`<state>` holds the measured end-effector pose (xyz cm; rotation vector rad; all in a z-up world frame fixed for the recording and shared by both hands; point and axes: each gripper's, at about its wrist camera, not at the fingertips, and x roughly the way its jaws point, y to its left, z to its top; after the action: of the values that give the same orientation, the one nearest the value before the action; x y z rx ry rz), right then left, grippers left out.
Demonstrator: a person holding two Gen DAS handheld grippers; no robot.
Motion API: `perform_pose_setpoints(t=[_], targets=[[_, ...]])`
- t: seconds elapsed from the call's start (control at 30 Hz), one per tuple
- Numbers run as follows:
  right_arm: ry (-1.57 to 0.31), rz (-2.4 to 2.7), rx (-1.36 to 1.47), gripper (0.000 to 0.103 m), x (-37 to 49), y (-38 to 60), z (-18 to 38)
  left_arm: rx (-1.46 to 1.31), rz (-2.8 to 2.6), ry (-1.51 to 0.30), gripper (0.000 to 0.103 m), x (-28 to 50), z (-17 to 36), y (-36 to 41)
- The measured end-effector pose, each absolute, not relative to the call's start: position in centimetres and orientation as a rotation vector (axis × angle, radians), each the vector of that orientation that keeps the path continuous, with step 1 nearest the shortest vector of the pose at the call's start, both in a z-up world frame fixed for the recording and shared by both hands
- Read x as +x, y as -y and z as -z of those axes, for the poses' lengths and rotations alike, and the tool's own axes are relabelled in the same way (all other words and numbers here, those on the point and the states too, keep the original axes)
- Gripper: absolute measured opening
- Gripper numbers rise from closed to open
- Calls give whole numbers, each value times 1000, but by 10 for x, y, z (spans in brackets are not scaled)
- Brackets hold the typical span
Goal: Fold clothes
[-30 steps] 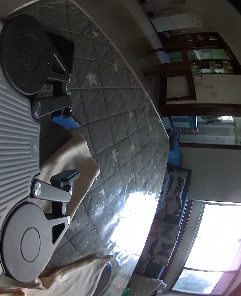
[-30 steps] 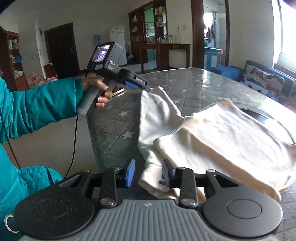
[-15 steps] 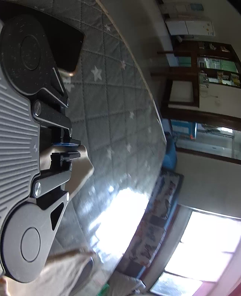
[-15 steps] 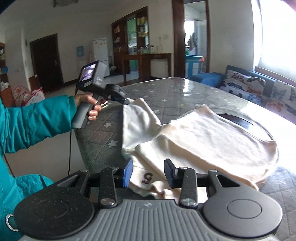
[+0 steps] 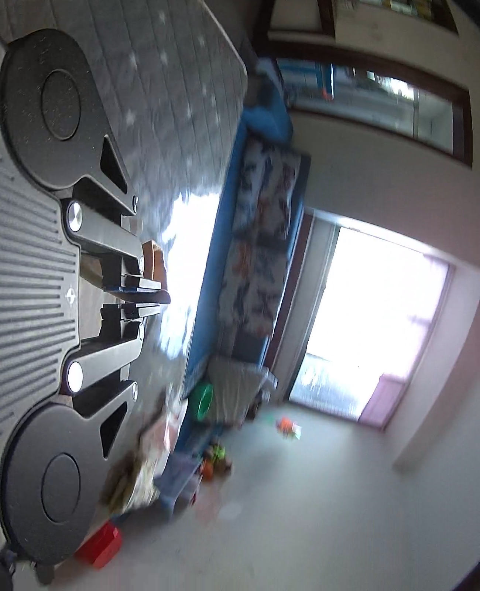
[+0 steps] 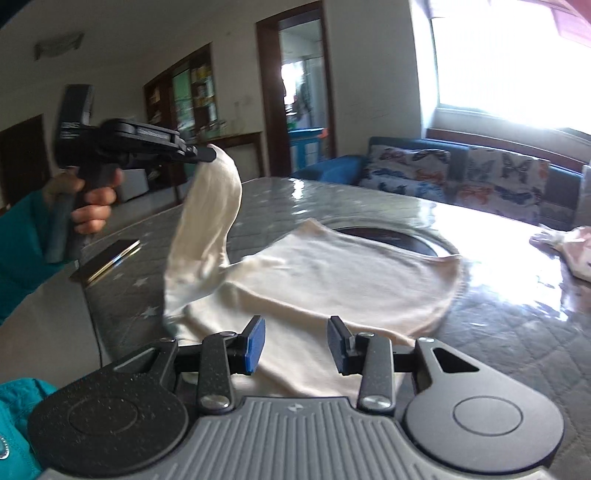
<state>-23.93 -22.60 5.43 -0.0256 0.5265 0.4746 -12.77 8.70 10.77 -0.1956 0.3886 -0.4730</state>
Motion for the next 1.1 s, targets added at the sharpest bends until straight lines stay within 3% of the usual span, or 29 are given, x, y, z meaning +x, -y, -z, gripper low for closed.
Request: perform_pose_setpoints(t=[0.23, 0.4, 0.73, 0.9, 1.1], targets=[[-540, -376, 50, 37, -243, 256, -47, -136, 748, -446, 7, -156, -93, -14], [-557, -348, 72, 37, -244, 261, -40, -50, 857, -571, 21, -160, -60, 18], [-605, -388, 91, 37, -229, 247, -32, 68, 605, -614, 42, -154, -36, -80], [-650, -386, 85, 36, -215, 235, -23, 113, 543, -640, 44, -166, -23, -114], [-710, -335, 105, 32, -193, 237, -12, 224, 598, -610, 44, -176, -10, -100]])
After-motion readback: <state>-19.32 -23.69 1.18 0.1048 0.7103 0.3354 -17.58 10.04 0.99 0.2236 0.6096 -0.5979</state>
